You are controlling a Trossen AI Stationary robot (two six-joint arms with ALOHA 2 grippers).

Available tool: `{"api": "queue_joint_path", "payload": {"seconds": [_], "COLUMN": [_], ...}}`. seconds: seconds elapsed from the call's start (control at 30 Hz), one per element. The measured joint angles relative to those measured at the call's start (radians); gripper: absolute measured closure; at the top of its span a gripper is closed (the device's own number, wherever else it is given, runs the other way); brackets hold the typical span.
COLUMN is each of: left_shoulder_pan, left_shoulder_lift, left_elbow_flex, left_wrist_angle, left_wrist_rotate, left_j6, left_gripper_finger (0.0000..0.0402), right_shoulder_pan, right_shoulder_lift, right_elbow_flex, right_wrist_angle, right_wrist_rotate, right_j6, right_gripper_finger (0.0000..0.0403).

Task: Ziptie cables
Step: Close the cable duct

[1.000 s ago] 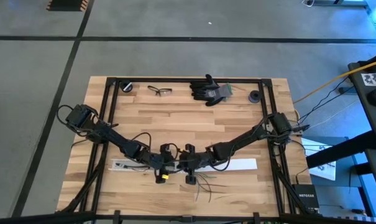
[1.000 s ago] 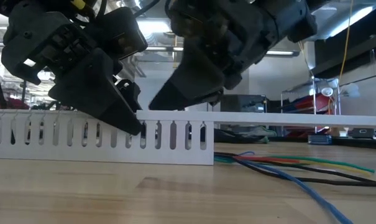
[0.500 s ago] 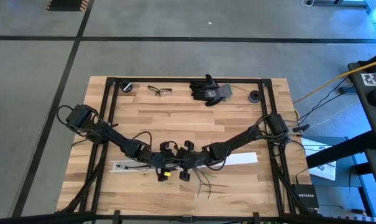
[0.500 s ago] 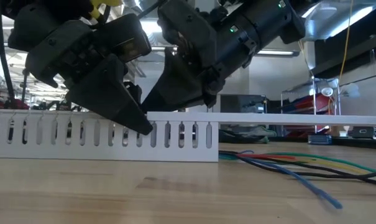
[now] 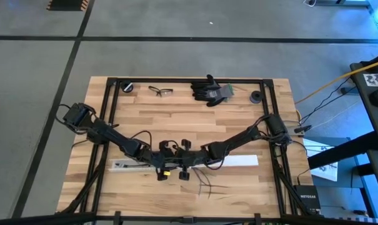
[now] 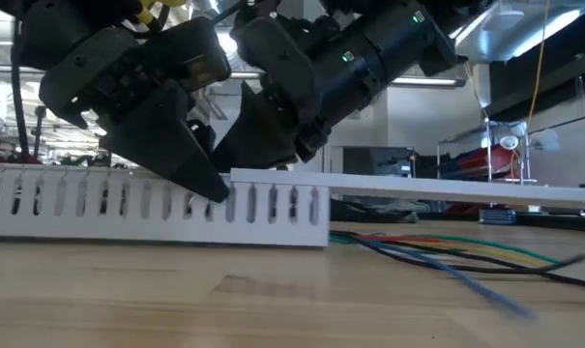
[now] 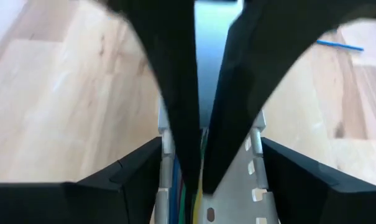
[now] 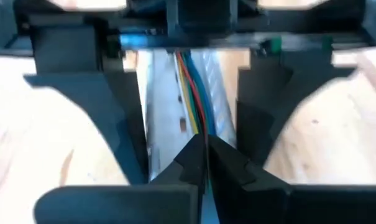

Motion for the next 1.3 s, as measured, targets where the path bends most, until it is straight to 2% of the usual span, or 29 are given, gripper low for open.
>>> {"api": "queue_joint_path", "payload": {"seconds": [0.27,0.67,0.93,1.13,1.3], "left_shoulder_pan": [0.0,0.037,0.046,0.045,0.075], "left_shoulder_lift": [-0.052,-0.052,-0.052,-0.052,-0.052], "left_elbow_flex": [0.001,0.0,0.0,0.0,0.0], "left_wrist_angle": [-0.103,-0.117,-0.119,-0.122,-0.122], "left_wrist_rotate": [-0.002,0.052,0.076,0.079,0.086], "left_j6": [-0.021,-0.047,-0.002,0.034,-0.006], "left_gripper_finger": [0.0167,0.0166,0.0166,0.0166,0.0159], "right_shoulder_pan": [0.002,0.003,0.004,0.004,0.003], "right_shoulder_lift": [-0.074,-0.089,-0.135,-0.113,-0.101], "right_elbow_flex": [0.028,0.03,0.031,0.031,0.031], "right_wrist_angle": [-0.151,-0.19,-0.384,-0.338,-0.304], "right_wrist_rotate": [0.04,0.051,0.043,0.041,0.045], "right_j6": [-0.049,-0.055,-0.056,-0.062,-0.081], "right_gripper_finger": [0.0398,0.0398,0.0398,0.0398,0.0398]}}
